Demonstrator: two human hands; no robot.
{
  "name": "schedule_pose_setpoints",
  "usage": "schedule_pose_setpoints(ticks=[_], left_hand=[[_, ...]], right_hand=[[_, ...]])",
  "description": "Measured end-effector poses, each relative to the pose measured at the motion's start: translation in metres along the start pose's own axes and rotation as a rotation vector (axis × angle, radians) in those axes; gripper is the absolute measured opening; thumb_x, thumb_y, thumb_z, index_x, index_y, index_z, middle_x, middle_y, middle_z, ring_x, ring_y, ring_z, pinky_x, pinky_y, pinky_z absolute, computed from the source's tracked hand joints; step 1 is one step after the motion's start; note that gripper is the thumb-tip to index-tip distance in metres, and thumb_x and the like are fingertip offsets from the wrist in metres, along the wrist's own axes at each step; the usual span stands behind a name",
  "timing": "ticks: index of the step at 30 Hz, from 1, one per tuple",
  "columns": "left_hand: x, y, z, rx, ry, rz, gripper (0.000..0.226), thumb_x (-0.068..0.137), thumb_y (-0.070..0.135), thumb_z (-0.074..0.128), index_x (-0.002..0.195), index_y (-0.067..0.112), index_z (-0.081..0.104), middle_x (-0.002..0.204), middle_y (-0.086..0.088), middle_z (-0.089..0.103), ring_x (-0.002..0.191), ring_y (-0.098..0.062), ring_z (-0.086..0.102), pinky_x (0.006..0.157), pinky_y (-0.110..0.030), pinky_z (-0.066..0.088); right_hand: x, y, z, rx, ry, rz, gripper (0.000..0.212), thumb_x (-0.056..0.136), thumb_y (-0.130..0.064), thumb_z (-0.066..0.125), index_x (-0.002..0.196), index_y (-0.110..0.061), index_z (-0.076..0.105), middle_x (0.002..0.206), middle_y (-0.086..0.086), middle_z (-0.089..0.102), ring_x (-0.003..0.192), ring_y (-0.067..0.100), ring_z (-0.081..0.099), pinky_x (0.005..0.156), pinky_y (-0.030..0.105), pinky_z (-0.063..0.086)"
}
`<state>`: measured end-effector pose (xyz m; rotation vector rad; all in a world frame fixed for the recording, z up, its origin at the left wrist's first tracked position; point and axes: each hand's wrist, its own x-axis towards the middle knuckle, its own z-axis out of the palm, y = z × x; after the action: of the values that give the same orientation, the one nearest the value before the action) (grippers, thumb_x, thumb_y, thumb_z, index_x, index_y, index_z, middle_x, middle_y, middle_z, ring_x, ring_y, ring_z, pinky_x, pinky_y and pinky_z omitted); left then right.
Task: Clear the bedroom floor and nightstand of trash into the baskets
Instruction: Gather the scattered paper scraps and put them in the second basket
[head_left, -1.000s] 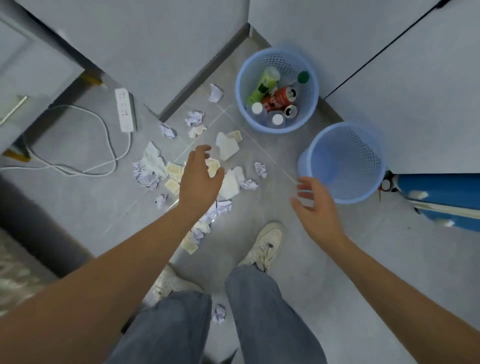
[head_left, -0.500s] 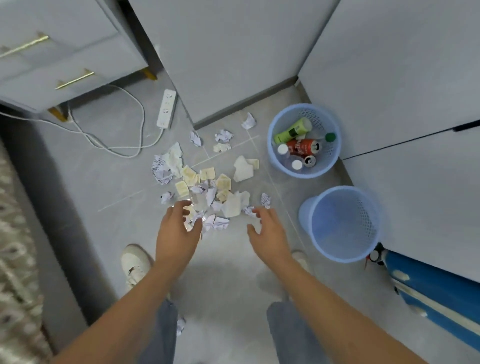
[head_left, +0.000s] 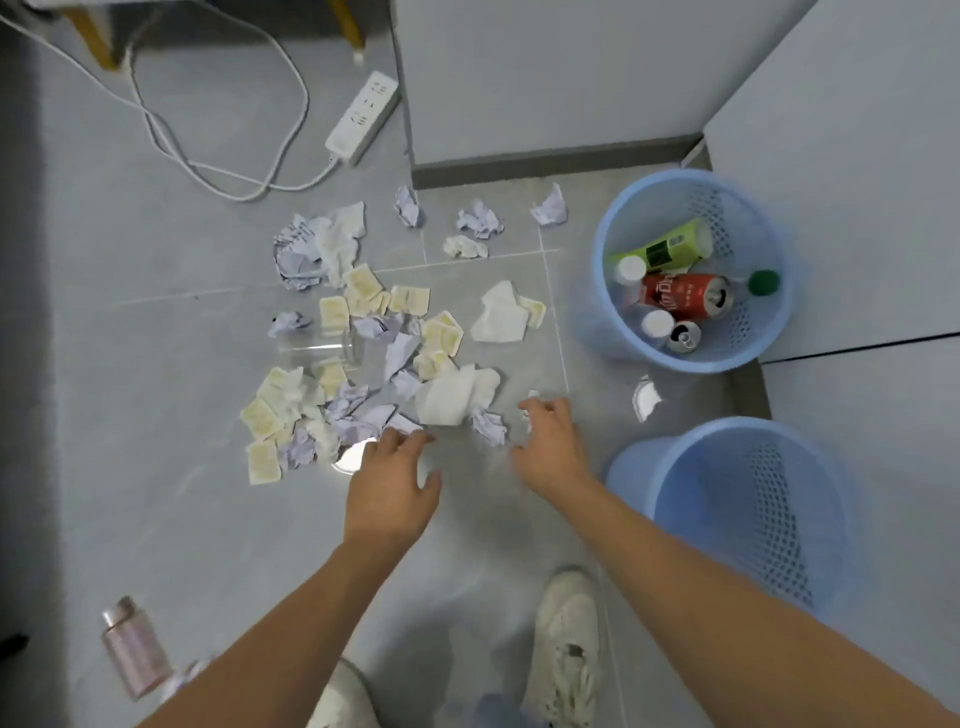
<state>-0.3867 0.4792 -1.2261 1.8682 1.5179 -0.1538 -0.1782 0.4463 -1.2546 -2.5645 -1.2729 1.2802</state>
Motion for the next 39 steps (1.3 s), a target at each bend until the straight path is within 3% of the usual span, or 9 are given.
schedule_pose_setpoints(ticks=[4,8,12,18,23,26,30,35,39], left_hand=[[0.051,-0.016,0.071,0.186,0.054,0.228,0.053,0.086,0.028,0.066,0.137,0.03,0.051,0.134,-0.004,0.049,0.12,-0.032,0.05,0.081,-0.046,0.054],[0.091,-0.015,0.107,0.258,0.189,0.209,0.064,0.081,0.033,0.07,0.141,0.031,0.047,0.139,-0.012,0.046,0.122,-0.04,0.047,0.085,-0.051,0.049],[0.116,-0.021,0.121,0.297,0.183,0.18,0.066,0.081,0.042,0.067,0.144,0.037,0.048,0.145,-0.014,0.042,0.126,-0.04,0.042,0.09,-0.054,0.045],[0.132,-0.032,0.117,0.131,0.139,0.246,0.014,0.089,0.017,0.063,0.102,0.014,0.065,0.108,-0.008,0.05,0.103,-0.033,0.051,0.067,-0.045,0.052],[0.085,-0.022,0.079,-0.179,0.194,0.109,0.015,0.085,-0.001,0.06,0.092,0.011,0.065,0.101,-0.003,0.055,0.088,-0.026,0.057,0.071,-0.034,0.042],[0.028,0.015,0.039,-0.325,0.246,0.106,0.022,0.081,-0.006,0.063,0.092,0.012,0.065,0.1,-0.002,0.056,0.086,-0.022,0.058,0.071,-0.028,0.04],[-0.052,0.112,0.005,-0.476,0.242,0.287,0.023,0.08,-0.012,0.067,0.089,0.009,0.065,0.096,-0.003,0.055,0.083,-0.008,0.055,0.074,-0.01,0.04],[-0.089,0.221,0.051,-0.517,0.007,0.479,0.02,0.082,-0.007,0.064,0.092,0.01,0.066,0.1,0.002,0.053,0.09,-0.017,0.059,0.076,-0.028,0.05],[-0.082,0.261,0.098,-0.308,-0.149,0.527,0.04,0.084,0.015,0.065,0.123,0.019,0.067,0.122,-0.001,0.058,0.112,-0.025,0.054,0.091,-0.043,0.052]], right_hand=[[0.051,0.012,0.044,-0.007,0.094,-0.006,0.065,0.084,-0.03,0.065,0.145,-0.029,0.044,0.145,0.007,0.031,0.126,0.039,0.042,0.1,0.039,0.043],[0.073,0.017,0.062,-0.037,0.223,-0.001,0.086,0.058,-0.065,0.047,0.136,-0.029,0.048,0.138,0.004,0.038,0.122,0.037,0.037,0.099,0.041,0.045],[0.075,0.023,0.08,-0.057,0.255,-0.105,0.064,0.07,-0.044,0.068,0.129,-0.03,0.047,0.128,0.002,0.037,0.118,0.031,0.035,0.09,0.04,0.048],[0.073,0.029,0.102,-0.055,0.236,-0.224,0.039,0.084,-0.026,0.07,0.121,-0.023,0.057,0.123,0.004,0.043,0.111,0.031,0.042,0.091,0.042,0.047],[0.027,0.019,0.079,0.092,0.262,-0.144,0.03,0.083,-0.024,0.07,0.111,-0.023,0.058,0.117,0.002,0.049,0.106,0.033,0.05,0.087,0.036,0.039],[-0.042,0.004,0.036,0.317,0.351,-0.121,0.023,0.083,-0.026,0.069,0.102,-0.023,0.057,0.109,-0.001,0.049,0.098,0.029,0.053,0.085,0.04,0.047],[-0.146,0.026,-0.049,0.461,0.591,-0.117,0.019,0.09,-0.031,0.071,0.103,-0.025,0.058,0.105,-0.005,0.048,0.093,0.017,0.056,0.078,0.03,0.047],[-0.201,0.121,-0.11,0.455,0.753,0.16,0.03,0.085,-0.021,0.079,0.104,-0.031,0.058,0.104,-0.012,0.051,0.094,0.014,0.059,0.08,0.037,0.052],[-0.185,0.173,-0.107,0.426,0.678,0.292,0.037,0.079,-0.026,0.083,0.109,-0.025,0.062,0.102,-0.006,0.051,0.092,0.025,0.063,0.081,0.042,0.053]])
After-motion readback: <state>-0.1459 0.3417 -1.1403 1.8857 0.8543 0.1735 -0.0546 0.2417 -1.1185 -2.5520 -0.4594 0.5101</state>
